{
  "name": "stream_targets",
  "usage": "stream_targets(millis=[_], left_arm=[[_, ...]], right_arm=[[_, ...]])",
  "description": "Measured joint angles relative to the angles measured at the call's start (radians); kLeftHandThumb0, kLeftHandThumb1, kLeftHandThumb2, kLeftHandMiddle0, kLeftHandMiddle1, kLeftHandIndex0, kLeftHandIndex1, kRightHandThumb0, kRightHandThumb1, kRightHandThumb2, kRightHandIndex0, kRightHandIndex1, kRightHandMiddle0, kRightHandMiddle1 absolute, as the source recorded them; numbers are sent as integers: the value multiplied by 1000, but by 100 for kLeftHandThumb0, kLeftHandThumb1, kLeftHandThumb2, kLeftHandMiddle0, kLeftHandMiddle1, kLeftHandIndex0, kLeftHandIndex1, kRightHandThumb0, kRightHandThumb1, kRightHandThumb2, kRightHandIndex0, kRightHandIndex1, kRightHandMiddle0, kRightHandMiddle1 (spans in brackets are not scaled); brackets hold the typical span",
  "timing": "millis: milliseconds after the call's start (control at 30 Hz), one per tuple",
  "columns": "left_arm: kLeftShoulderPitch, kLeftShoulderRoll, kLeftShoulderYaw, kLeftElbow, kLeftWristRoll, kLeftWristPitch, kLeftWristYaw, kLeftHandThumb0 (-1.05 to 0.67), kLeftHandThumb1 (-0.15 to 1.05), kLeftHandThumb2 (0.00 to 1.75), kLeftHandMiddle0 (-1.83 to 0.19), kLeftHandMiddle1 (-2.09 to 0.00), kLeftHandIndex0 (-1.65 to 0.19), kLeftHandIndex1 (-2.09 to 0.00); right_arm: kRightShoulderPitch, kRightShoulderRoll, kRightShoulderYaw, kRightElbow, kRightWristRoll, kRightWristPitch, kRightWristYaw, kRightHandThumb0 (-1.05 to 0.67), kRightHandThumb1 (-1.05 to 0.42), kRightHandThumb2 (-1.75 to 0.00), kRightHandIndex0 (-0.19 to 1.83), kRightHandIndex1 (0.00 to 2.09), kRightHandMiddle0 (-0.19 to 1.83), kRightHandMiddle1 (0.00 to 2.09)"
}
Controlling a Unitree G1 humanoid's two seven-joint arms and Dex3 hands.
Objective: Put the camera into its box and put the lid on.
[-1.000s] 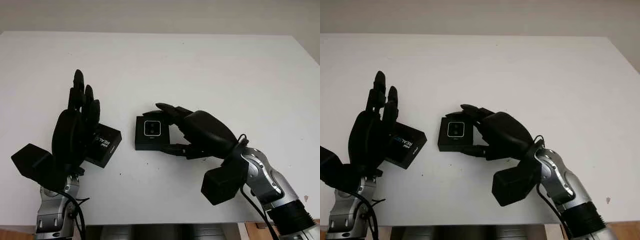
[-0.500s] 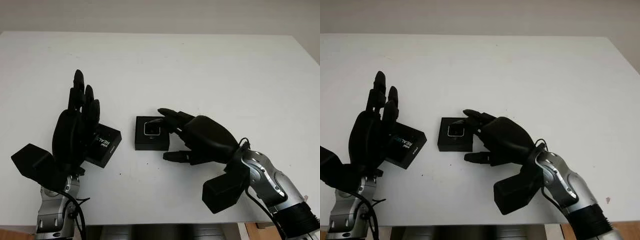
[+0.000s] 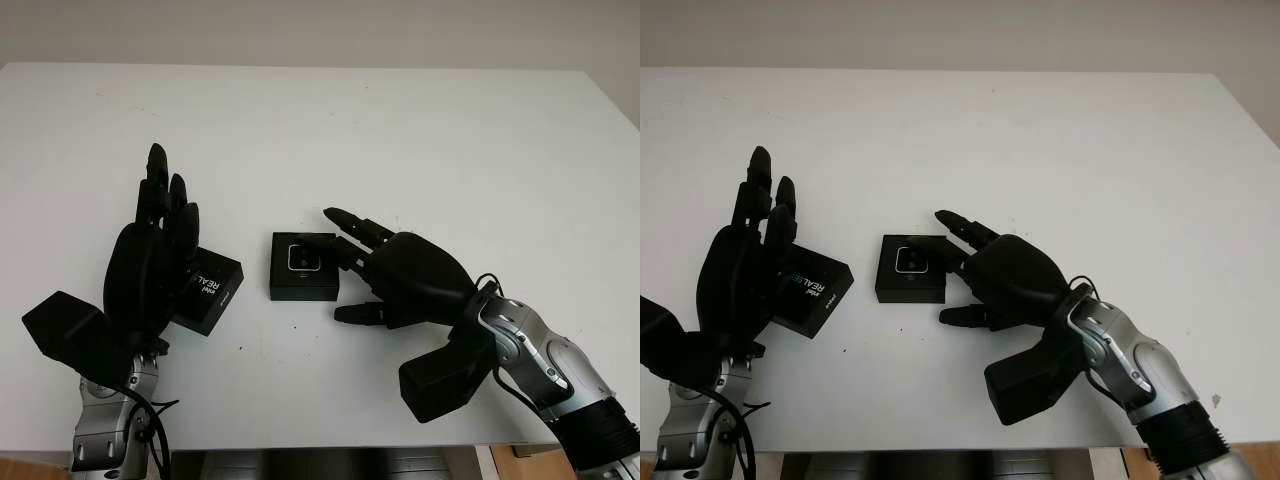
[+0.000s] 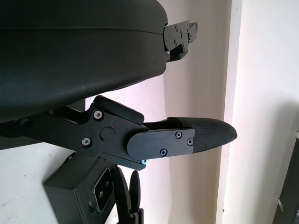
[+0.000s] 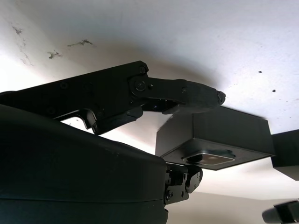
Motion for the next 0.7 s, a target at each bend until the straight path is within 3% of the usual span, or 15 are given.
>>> stream_targets(millis=[300, 500, 700], left_arm=[[0, 1, 4, -5, -4, 0, 5, -72, 105, 46, 19, 0, 19, 0], [0, 12, 5, -8, -4, 0, 2, -74, 105, 48, 19, 0, 19, 0], [0, 37, 9, -33, 0, 0, -4, -75, 105, 49, 19, 0, 19, -1]], right_arm=[[-3, 10, -12, 0, 53, 21, -35, -72, -105, -54, -2, 6, 8, 17], [-27, 54, -69, 0, 219, 38, -36, -72, -105, -57, 1, 7, 3, 13], [-46, 110, -151, -51, 442, 183, 58, -70, -105, -51, -5, 4, -3, 9]])
